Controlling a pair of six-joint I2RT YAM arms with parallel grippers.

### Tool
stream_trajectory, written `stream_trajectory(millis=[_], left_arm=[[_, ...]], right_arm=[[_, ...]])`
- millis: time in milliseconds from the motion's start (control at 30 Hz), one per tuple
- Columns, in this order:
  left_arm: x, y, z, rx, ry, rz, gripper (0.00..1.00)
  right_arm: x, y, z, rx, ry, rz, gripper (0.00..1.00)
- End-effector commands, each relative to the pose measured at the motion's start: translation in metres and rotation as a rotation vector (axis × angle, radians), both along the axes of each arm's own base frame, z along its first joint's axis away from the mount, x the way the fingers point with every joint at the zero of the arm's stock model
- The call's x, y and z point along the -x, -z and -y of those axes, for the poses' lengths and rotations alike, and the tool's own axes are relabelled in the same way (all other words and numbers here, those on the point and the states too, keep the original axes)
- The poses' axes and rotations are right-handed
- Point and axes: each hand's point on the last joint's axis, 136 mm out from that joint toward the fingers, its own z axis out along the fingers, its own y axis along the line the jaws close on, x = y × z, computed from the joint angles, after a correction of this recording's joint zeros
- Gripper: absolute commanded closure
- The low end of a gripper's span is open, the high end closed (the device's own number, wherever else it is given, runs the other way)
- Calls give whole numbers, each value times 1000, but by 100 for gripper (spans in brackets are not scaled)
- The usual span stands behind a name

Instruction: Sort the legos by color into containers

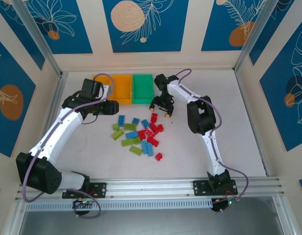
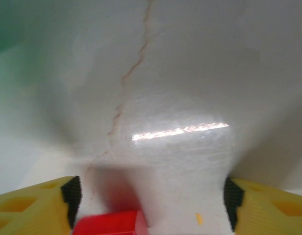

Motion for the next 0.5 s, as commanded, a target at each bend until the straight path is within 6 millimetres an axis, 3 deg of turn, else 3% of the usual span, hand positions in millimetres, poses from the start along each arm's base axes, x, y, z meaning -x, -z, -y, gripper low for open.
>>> stream_trajectory(millis=[0,67,133,333,400,467], left_arm=[[-3,-9,10,-2,44,31,41],[0,-5,10,-6,43,20,41],[2,-1,8,-13,38,8,41],[9,4,2,-29,14,1,38],[10,6,3,-21,13,-1,37],[12,8,3,-24,14,-6,36]], right_arm=[[15,3,-10,-22,-2,-64,31],[16,2,-12,-30,-9,-70,38],[22,-1,-11,-33,-12,-96,37],[34,-27,-28,-45,-173,3,10],[36,-31,-37,-70,-219,25,8],[40,-23,-36,-33,-239,5,14]])
